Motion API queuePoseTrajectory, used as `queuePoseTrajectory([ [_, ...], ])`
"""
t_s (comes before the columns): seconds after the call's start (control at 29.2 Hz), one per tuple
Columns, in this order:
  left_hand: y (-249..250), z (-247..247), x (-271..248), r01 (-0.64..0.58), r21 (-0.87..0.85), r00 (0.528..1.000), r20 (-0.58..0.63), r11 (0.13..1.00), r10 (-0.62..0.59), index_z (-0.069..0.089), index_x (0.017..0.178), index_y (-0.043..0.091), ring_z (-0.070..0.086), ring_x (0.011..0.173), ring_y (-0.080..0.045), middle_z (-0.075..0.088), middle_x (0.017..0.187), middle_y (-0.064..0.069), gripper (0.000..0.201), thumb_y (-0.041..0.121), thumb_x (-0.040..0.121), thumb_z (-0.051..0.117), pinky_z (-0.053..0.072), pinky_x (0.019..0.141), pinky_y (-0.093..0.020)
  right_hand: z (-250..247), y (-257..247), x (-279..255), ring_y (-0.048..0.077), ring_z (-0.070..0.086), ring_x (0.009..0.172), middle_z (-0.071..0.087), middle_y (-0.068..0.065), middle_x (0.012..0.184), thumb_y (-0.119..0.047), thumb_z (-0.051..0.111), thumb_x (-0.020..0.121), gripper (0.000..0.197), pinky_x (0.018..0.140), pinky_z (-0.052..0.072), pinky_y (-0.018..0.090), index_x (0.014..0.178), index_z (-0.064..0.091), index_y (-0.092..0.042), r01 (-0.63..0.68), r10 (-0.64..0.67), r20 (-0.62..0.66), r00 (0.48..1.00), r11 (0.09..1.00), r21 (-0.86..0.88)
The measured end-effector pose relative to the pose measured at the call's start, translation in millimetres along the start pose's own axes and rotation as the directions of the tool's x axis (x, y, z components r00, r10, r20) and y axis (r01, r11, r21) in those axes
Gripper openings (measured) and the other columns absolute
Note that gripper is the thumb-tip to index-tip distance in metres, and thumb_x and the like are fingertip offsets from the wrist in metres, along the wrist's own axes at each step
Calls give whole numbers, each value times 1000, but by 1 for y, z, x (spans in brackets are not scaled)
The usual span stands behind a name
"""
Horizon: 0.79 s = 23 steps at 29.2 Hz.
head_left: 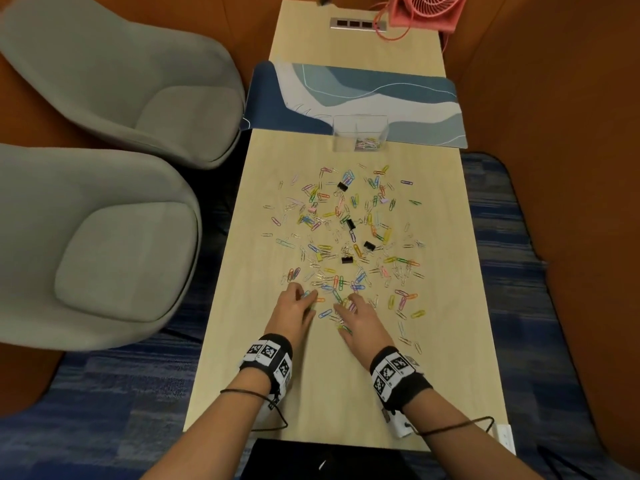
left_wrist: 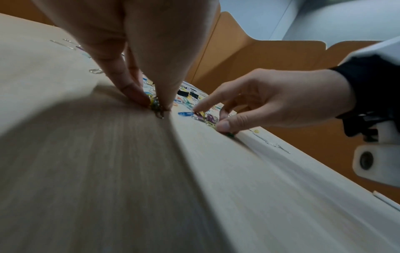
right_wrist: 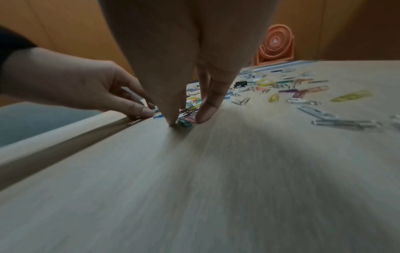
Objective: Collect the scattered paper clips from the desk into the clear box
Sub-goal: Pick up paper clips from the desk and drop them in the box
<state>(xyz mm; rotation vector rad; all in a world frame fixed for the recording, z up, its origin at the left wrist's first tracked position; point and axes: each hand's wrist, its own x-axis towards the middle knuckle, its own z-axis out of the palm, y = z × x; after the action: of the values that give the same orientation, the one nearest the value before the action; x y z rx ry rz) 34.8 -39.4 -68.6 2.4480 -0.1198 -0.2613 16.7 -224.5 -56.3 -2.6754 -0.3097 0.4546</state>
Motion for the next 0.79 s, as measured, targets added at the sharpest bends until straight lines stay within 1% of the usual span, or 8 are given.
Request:
queuePoseTrajectory([
  [0.1, -2, -2, 10, 0, -2, 1000, -13, 1000, 0, 60, 96, 11, 55, 84, -26, 51, 93, -7, 14, 14, 86, 68, 52, 76, -39, -5, -2, 7, 29, 57, 98, 54, 14, 122, -1, 68, 79, 41, 75, 55, 35, 118, 64, -14, 32, -32, 7, 999, 995, -98],
  [0.24, -1, -5, 17, -30, 53, 999, 25, 998, 29, 75, 88, 6, 61, 85, -27, 61, 96, -9, 8, 10, 83, 72, 54, 78, -35, -13, -6, 17, 21, 58, 63, 58, 6, 82, 7, 81, 51, 33, 49, 48, 25, 76, 69, -11, 51, -31, 81, 996, 967, -248],
  [0.31, 2, -9, 20, -39, 72, 999, 24, 997, 37, 75, 82, 6, 62, 82, -24, 63, 94, -7, 4, 9, 81, 73, 54, 77, -34, -21, -12, 22, 24, 60, 66, 59, 9, 82, 9, 76, 59, 24, 53, 49, 27, 74, 67, -6, 62, -26, 138, 990, 964, -260],
  [0.41, 3, -11, 25, -38, 69, 999, 15, 997, 37, 72, 79, 8, 62, 77, -21, 64, 88, -4, 2, 6, 80, 71, 55, 74, -36, -24, -11, 30, 31, 59, 90, 56, 15, 105, 10, 50, 84, 21, 75, 49, 37, 97, 64, 0, 79, -29, 177, 984, 955, -286],
  [0.48, 4, -10, 29, -40, 41, 999, 1, 998, 40, 70, 84, 11, 62, 74, -22, 65, 86, -4, 6, 6, 81, 69, 55, 72, -37, -26, -11, 35, 32, 59, 94, 56, 15, 107, 9, 46, 86, 24, 79, 49, 38, 101, 63, 0, 83, -19, 199, 980, 945, -318],
  [0.58, 3, -7, 32, -83, 59, 996, -20, 995, 84, 71, 107, 13, 62, 74, -26, 63, 86, -7, 23, 9, 85, 66, 55, 69, -35, -31, -14, 42, 34, 60, 95, 59, 16, 105, 10, 45, 85, 25, 80, 50, 39, 102, 62, 1, 101, -13, 244, 970, 930, -353],
  [0.68, 4, -3, 32, -139, 117, 990, -20, 983, 142, 71, 112, 13, 55, 72, -27, 55, 83, -10, 24, 13, 88, 63, 53, 65, -39, -36, -17, 48, 34, 61, 96, 61, 17, 102, 9, 45, 86, 23, 81, 51, 39, 101, 62, 1, 124, -15, 281, 960, 920, -373],
  [0.79, 7, 3, 26, -131, 162, 990, 64, 978, 122, 60, 127, 15, 50, 92, -25, 51, 103, -8, 43, 37, 90, 60, 50, 83, -40, -41, -13, 50, 32, 61, 95, 63, 16, 100, 2, 47, 86, 21, 81, 51, 37, 99, 63, -2, 73, 9, 263, 965, 951, -300],
])
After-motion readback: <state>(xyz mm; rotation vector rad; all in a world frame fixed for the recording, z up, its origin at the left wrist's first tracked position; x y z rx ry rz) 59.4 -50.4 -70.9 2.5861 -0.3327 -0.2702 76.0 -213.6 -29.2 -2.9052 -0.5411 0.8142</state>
